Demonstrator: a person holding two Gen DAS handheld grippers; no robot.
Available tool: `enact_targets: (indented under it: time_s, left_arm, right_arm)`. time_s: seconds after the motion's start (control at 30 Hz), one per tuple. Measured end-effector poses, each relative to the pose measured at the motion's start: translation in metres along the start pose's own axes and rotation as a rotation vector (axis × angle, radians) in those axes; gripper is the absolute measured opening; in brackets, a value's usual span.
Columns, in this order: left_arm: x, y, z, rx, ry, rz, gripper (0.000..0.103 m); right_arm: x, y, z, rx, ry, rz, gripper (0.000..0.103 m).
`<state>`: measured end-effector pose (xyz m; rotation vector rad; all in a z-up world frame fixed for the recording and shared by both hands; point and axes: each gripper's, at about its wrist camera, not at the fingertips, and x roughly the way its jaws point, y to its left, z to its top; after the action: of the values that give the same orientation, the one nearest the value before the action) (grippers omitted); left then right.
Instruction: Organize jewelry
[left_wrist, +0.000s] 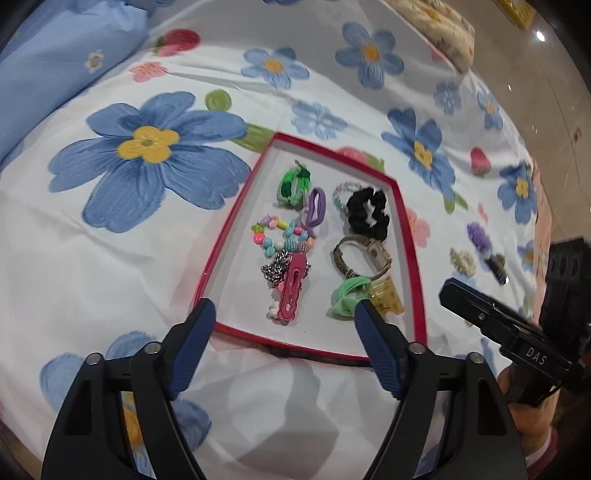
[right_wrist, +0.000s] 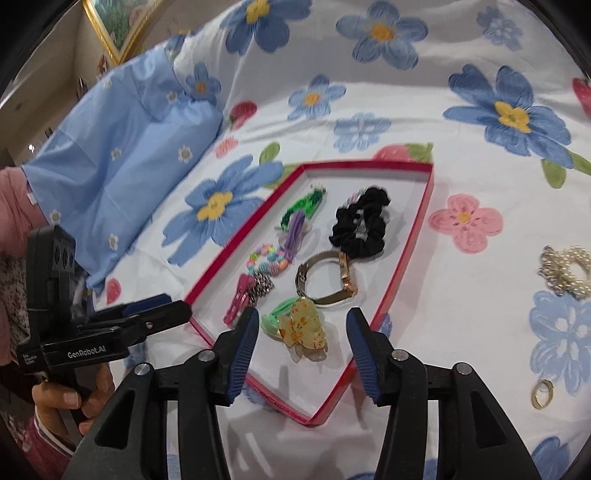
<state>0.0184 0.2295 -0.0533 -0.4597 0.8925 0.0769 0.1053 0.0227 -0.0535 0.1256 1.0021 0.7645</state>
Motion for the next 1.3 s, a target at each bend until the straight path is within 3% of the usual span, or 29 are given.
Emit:
enact_targets:
  time_s: [0.1, 0.17, 0.3, 0.57, 0.7, 0.87, 1.1, 1.17, 1.3]
  left_arm:
    - [-0.016, 0.001, -0.005, -0.047, -0.047, -0.011, 0.088]
    - [-0.024, 0.002, -0.009, -0.077, -0.074, -0.022, 0.094]
    - [-0.040, -0.001, -0.020, -0.101, -0.124, -0.010, 0.095]
    - [-0.064, -0.026, -0.046, 0.020, -0.200, 0.162, 0.095]
    - [-0.076, -0.033, -0.056, 0.061, -0.221, 0.197, 0.096]
    - [-0.095, -0.042, -0.056, 0.086, -0.247, 0.183, 0.097]
    - [-0.136, -0.071, -0.036, 0.179, -0.313, 0.198, 0.103]
    - [-0.137, -0.075, -0.031, 0.203, -0.314, 0.229, 0.103]
    - [-0.121, -0.069, -0.038, 0.192, -0.307, 0.263, 0.103]
  right_arm:
    - [-0.016, -0.003, -0.002, 0.027, -0.057, 0.022, 0.066]
    - [-0.026, -0.005, -0.004, 0.048, -0.094, 0.042, 0.070]
    - [-0.042, -0.011, -0.014, 0.093, -0.145, 0.079, 0.073]
    - [-0.061, -0.013, -0.036, 0.119, -0.193, 0.107, 0.077]
    - [-0.077, -0.004, -0.043, 0.067, -0.235, 0.069, 0.081]
    - [-0.106, 0.010, -0.045, -0.009, -0.306, 0.031, 0.087]
    - [-0.147, 0.041, -0.017, -0.147, -0.325, -0.015, 0.095]
    - [-0.162, 0.051, -0.006, -0.181, -0.344, -0.038, 0.103]
    - [-0.161, 0.056, -0.005, -0.198, -0.337, -0.048, 0.103]
